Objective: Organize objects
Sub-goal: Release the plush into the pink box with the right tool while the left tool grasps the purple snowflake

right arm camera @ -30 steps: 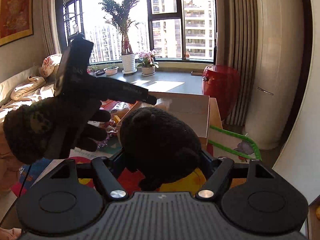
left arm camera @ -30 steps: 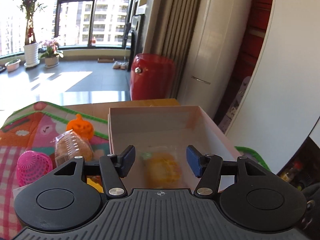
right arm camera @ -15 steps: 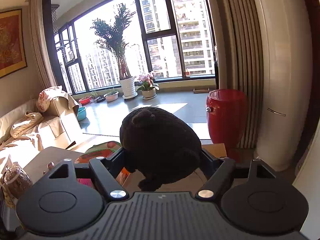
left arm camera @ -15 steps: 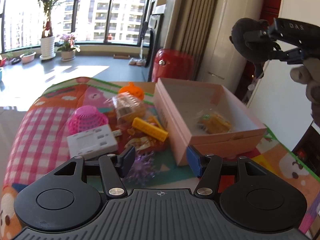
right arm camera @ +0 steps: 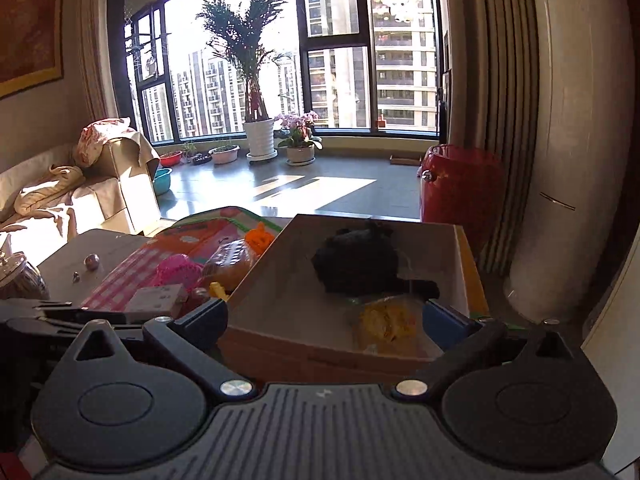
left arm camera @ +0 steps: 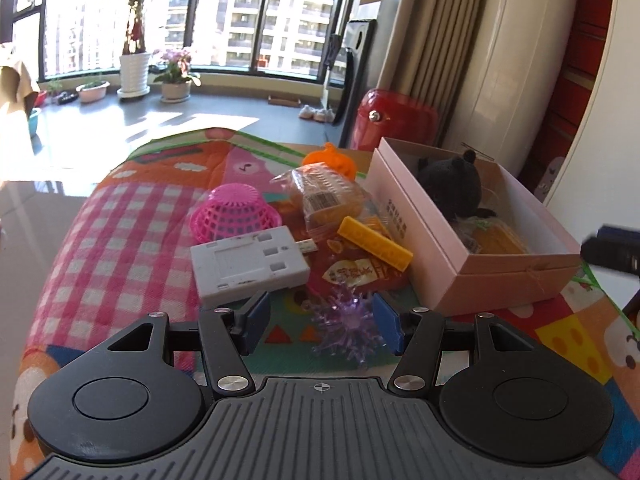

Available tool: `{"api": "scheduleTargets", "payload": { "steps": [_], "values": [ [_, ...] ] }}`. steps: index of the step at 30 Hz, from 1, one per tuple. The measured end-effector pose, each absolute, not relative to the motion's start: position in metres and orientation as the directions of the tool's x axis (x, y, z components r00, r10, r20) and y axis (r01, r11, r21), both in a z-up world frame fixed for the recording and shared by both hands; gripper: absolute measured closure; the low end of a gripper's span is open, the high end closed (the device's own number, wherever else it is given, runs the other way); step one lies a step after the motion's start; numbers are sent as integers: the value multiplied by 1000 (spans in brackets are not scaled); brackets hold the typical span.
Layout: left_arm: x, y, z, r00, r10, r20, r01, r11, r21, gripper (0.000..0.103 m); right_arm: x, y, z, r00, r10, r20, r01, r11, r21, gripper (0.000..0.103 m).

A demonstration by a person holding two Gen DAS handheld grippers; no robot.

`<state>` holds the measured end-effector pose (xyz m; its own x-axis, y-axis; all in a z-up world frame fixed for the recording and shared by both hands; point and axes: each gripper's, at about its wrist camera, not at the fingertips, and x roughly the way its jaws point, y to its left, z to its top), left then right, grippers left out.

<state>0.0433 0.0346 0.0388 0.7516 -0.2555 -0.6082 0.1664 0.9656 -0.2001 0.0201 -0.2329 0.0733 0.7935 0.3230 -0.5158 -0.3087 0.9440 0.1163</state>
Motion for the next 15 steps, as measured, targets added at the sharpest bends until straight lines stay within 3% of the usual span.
{"api": "scheduleTargets", "payload": {
  "steps": [4, 11, 15],
  "values": [
    [49, 14, 36, 739, -286, -611, 202, 958, -204, 42, 9, -215, 45, 758, 325, -565, -327, 940, 102, 0],
    [42, -11, 27, 747, -206, -631, 224, 973, -53, 41, 6, -201, 10, 760, 265, -593, -307, 951, 32, 0],
    [48, -10, 22, 750, -177, -638, 197, 980, -40, 41, 6, -205, 8, 762, 258, -594, -293, 955, 38, 0]
  ]
}}
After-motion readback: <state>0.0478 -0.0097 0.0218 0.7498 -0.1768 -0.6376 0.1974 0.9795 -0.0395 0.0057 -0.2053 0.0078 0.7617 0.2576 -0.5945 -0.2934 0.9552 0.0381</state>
